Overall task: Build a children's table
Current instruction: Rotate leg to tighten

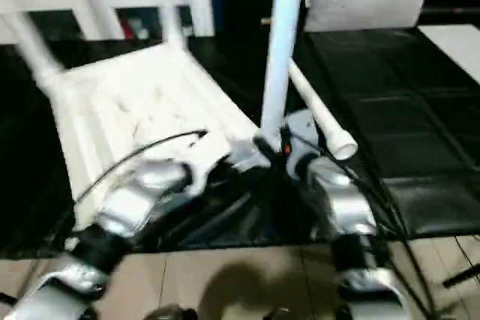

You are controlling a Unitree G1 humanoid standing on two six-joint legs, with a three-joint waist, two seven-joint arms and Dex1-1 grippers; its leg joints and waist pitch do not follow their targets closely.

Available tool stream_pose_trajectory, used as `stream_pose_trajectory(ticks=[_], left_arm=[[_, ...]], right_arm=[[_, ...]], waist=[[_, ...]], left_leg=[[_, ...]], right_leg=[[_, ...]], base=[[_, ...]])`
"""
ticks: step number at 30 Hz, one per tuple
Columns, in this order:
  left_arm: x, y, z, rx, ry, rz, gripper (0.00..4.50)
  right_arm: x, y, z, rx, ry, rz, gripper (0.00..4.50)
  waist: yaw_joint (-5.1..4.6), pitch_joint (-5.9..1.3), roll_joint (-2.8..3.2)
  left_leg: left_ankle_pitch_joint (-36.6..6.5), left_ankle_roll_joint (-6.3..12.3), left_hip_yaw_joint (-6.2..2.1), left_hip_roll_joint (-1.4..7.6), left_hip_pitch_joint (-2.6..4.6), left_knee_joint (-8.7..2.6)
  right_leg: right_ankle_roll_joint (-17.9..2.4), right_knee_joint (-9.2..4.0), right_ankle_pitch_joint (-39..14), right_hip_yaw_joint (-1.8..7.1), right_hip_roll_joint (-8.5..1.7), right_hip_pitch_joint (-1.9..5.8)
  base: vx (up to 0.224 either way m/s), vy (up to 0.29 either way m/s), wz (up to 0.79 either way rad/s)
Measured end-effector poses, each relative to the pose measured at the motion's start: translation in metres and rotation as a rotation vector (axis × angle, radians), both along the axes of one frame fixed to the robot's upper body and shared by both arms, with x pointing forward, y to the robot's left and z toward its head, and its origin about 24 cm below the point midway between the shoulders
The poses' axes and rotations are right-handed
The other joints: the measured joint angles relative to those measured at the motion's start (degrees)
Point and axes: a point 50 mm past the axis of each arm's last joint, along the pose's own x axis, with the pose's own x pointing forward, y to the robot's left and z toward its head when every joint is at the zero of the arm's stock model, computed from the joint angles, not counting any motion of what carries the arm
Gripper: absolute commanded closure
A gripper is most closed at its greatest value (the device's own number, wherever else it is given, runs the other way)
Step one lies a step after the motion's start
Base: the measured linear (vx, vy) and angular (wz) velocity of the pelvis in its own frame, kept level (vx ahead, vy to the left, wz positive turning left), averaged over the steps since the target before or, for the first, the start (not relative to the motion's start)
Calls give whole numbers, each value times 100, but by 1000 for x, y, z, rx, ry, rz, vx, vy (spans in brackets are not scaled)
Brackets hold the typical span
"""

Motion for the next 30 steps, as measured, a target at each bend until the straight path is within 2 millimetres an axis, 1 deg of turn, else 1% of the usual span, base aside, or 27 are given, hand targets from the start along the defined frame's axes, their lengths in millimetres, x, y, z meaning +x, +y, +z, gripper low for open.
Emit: stream_pose_trajectory(ticks=[2, 4, 5, 6, 8, 9, 12, 13, 14, 15, 16, 17, 18, 21, 24, 25, 27, 30], left_arm=[[1, -3, 1, 13, -21, 23, 450], [1, -4, 1, 15, -27, 24, 450], [1, -4, 2, 16, -30, 24, 450], [1, -3, 2, 18, -33, 23, 450], [2, -1, 2, 26, -39, 26, 450], [2, -1, 2, 28, -40, 26, 450], [2, 0, 3, 33, -48, 22, 450], [1, 0, 3, 34, -51, 20, 450], [1, -1, 3, 36, -53, 17, 450], [1, -1, 3, 38, -57, 13, 450], [1, -3, 3, 39, -62, 5, 450], [1, -4, 3, 38, -64, 1, 450], [0, -6, 4, 35, -68, -4, 450], [5, -9, 5, 46, -77, 12, 450], [10, -13, 5, 53, -92, 32, 450], [13, -12, 5, 51, -94, 46, 422], [15, -12, 5, 26, -78, 64, 395], [18, -9, 9, -56, -74, 98, 388]], right_arm=[[3, 7, 1, -3, -5, -61, 186], [3, 7, 1, -5, -13, -64, 186], [3, 7, 1, -4, -18, -64, 130], [3, 7, 2, 5, -22, -65, 116], [2, 11, 3, 39, -26, -61, 110], [1, 10, 3, 40, -28, -60, 80], [-2, 9, 1, 33, -38, -48, 65], [-4, 8, 0, 19, -40, -45, 52], [-5, 6, -2, 10, -42, -49, 37], [-8, 2, -3, 1, -45, -53, 37], [-13, -1, -8, 15, -27, -56, 23], [-18, -5, -9, 36, -26, -69, 23], [-23, -8, -9, 59, -27, -76, 9], [-33, -12, -5, 118, -34, -66, 3], [-44, -13, 7, 208, -82, -33, 3], [-46, -11, 11, 228, -103, -21, 0], [-50, -14, 16, 248, -125, -28, 0], [-52, -17, 16, 276, -119, -46, 0]], waist=[[-6, -2, -2], [2, -4, -6], [6, -4, -6], [12, -4, -6], [6, -4, -4], [7, -4, -4], [-5, -3, -6], [-5, -1, -4], [-5, 1, -7], [-2, 3, -11], [5, 5, -14], [28, 7, -10], [54, 7, -5], [111, 7, 0], [125, 5, 17], [117, 5, 17], [116, 4, 17], [120, 20, -7]], left_leg=[[-1, 0, 0, 1, 1, -8], [-3, 1, 0, 1, 0, -19], [-3, 1, -1, 1, -1, -25], [-3, 1, -1, 1, -2, -35], [-3, 1, -1, 7, -1, -46], [-3, 1, -2, 8, -1, -49], [-2, 0, -2, 10, -2, -51], [-2, 0, -2, 9, -3, -51], [-2, 0, -2, 9, -4, -51], [-3, 0, -2, 9, -4, -54], [-2, 0, -2, 8, -7, -61], [-2, 0, -2, 8, -9, -73], [-2, 0, 1, 7, -10, -82], [-2, 1, 3, 7, -17, -84], [-2, 1, 6, 6, -17, -98], [-2, 1, 6, 6, -15, -102], [-2, 1, 7, 5, -14, -109], [-1, 2, 7, 9, -23, -117]], right_leg=[[6, 0, 23, -1, 1, -1], [12, 0, 45, -2, 1, -1], [15, 0, 45, -3, 1, -5], [16, 0, 45, -4, 3, -10], [16, 0, 45, -6, 10, -14], [18, 0, 44, -8, 11, -15], [25, 0, 39, -8, 12, -19], [26, -2, 39, -8, 12, -20], [27, -4, 38, -8, 12, -20], [27, -9, 38, -8, 11, -19], [27, -18, 38, -8, 11, -19], [28, -32, 39, -9, 12, -18], [30, -43, 40, -8, 11, -17], [33, -52, 45, -8, 12, -19], [39, -76, 52, -8, 12, -17], [40, -78, 52, -8, 12, -17], [43, -81, 52, -8, 12, -17], [46, -81, 50, -13, 15, -29]], base=[[0, 0, 0], [0, 0, 0], [0, 0, 0], [0, 0, 0], [0, 0, 0], [0, 0, 0], [0, 0, 0], [0, 0, 0], [0, 0, 0], [0, 0, 0], [0, 0, 0], [0, 0, 0], [0, 0, 0], [0, 0, 0], [0, 0, 0], [0, 0, 0], [0, 0, 0], [0, 0, 0]])
